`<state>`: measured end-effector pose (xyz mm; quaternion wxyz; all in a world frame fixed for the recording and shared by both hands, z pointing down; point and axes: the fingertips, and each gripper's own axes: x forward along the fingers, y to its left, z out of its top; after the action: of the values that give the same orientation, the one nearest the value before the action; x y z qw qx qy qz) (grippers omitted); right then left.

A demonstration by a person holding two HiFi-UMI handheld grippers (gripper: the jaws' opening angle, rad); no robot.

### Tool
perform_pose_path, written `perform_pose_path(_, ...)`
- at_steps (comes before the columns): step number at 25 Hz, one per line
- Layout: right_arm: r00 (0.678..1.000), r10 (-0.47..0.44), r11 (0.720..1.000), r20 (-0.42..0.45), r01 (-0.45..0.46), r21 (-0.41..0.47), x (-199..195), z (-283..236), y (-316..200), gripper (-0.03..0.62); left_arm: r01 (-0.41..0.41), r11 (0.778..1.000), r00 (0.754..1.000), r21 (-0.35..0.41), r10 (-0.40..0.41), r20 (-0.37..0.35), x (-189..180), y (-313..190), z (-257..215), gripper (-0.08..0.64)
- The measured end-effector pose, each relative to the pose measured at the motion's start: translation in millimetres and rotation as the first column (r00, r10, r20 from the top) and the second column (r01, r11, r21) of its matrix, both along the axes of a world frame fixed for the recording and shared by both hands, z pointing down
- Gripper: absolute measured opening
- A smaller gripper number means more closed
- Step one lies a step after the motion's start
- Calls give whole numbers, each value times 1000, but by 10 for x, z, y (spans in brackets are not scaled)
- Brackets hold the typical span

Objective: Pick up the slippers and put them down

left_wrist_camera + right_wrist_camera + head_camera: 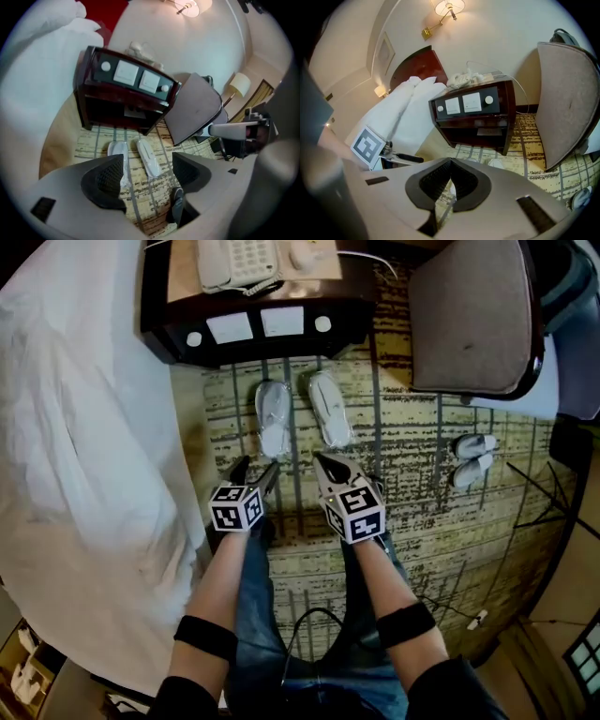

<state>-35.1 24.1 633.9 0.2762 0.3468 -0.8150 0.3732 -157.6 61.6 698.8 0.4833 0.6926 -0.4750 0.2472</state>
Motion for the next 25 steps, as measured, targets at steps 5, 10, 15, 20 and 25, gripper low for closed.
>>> perform_pose_path(5, 999, -47, 999, -21, 46, -14, -92, 790, 52, 2, 23, 997, 994, -74, -14, 112, 48, 134, 1148, 448)
perform_pose_path(10, 999, -23, 1000, -43, 22, -16, -104, 1490, -5, 2, 60, 989, 980, -135, -33, 197, 27, 165, 2105, 529)
perform_pose_path(15, 999, 19, 999, -49, -21, -27, -63, 2107, -54, 2, 64, 981, 975, -182, -22, 220, 100, 177, 2783, 545)
perform_pose_path(20, 999, 31, 999, -35, -32, -41, -77, 2536, -59, 2, 54, 976, 947, -212, 17, 321, 45, 249, 3435, 592)
perform_pose_path(25, 999, 35, 998, -28, -37, -60, -39, 2828, 34, 2, 45, 973, 932, -228, 41, 361, 19, 265, 3831, 592)
